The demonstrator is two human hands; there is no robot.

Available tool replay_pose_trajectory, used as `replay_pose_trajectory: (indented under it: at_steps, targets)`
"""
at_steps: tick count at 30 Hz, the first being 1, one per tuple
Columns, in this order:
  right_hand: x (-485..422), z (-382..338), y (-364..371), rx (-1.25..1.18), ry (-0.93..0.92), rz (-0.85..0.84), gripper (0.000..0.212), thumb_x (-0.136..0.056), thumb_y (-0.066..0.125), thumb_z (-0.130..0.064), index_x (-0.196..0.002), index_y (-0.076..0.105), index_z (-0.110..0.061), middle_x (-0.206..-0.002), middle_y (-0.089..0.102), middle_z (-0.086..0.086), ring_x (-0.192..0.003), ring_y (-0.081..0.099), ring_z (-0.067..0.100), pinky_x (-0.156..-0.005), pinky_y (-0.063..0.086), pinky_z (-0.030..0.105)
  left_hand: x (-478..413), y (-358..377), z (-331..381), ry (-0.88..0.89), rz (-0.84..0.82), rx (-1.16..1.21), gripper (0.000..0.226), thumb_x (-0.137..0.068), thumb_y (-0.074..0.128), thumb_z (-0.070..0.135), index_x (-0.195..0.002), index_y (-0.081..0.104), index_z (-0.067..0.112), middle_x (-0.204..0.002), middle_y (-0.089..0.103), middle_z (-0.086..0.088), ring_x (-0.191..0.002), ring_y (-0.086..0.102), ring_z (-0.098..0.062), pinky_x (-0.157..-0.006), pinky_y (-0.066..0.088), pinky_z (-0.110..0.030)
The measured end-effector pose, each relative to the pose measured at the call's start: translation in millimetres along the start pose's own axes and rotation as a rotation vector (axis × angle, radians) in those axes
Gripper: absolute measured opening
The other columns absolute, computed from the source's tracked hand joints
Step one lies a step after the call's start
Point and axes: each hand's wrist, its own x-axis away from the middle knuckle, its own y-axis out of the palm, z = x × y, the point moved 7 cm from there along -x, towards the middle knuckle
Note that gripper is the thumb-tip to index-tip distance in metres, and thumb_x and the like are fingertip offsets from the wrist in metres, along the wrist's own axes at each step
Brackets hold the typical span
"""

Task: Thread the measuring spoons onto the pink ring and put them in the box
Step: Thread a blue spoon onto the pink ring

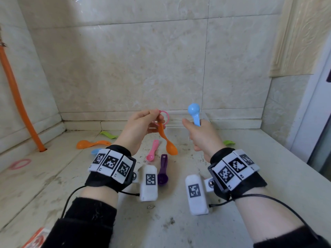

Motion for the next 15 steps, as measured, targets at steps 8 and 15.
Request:
replay_pose_trajectory:
  at_steps: [8,15]
  targets:
    - [4.7,-4.7,-5.9,-0.153,-0.031,0.08,0.025,-0.078,0.072,-0.026,-0.088,0.053,-0.015,-0.082,0.047,0.0,-0.067,0.052,0.011,-0.043,0.05,0.022,0.4,0.8,-2.3,-0.015,-0.003,-0.028,0.026,-0.097,0.05,0.017,-0.083,0.068,0.006,-0.086,0.068,-0.009,-0.088,0.064,-0.025,-0.091,0.052,-0.04]
    - [5.3,-7.0,-3.9,-0.254,0.006,0.05,0.007,-0.089,0.04,-0.024,-0.089,0.045,-0.019,-0.071,0.06,0.01,-0.049,0.062,0.019,-0.047,0.052,0.028,3.5,5.0,1.0,-0.006,-0.043,-0.043,0.022,-0.095,0.051,0.011,-0.089,0.072,0.006,-0.096,0.069,-0.013,-0.094,0.062,-0.024,-0.095,0.051,-0.043]
